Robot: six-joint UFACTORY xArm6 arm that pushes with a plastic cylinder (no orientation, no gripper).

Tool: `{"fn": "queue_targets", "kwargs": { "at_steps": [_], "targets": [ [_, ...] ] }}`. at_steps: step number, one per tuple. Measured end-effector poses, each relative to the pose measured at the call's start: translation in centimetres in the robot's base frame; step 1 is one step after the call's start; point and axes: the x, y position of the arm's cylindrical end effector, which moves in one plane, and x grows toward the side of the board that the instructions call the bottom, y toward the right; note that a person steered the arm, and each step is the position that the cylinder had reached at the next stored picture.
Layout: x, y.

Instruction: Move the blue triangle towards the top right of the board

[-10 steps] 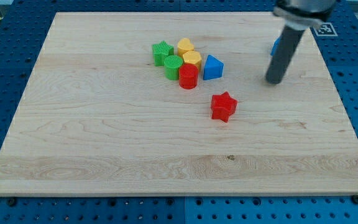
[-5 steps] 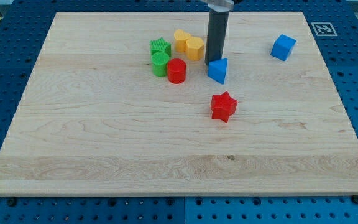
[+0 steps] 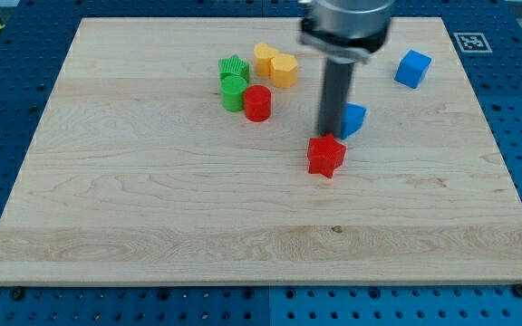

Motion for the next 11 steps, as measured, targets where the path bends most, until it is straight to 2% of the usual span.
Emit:
{"fn": "queue_targets", "kwargs": {
  "at_steps": [1, 3, 4, 5, 6, 7, 10, 11],
  "targets": [
    [-2.7, 3.7],
    [-0.8, 5.3],
    [-3.6, 9.5],
    [-6.9, 10.1],
    [-7.2, 10.1],
    [-4.4, 10.3],
    [-9.0, 8.4],
    [-8.2, 8.5]
  ]
}}
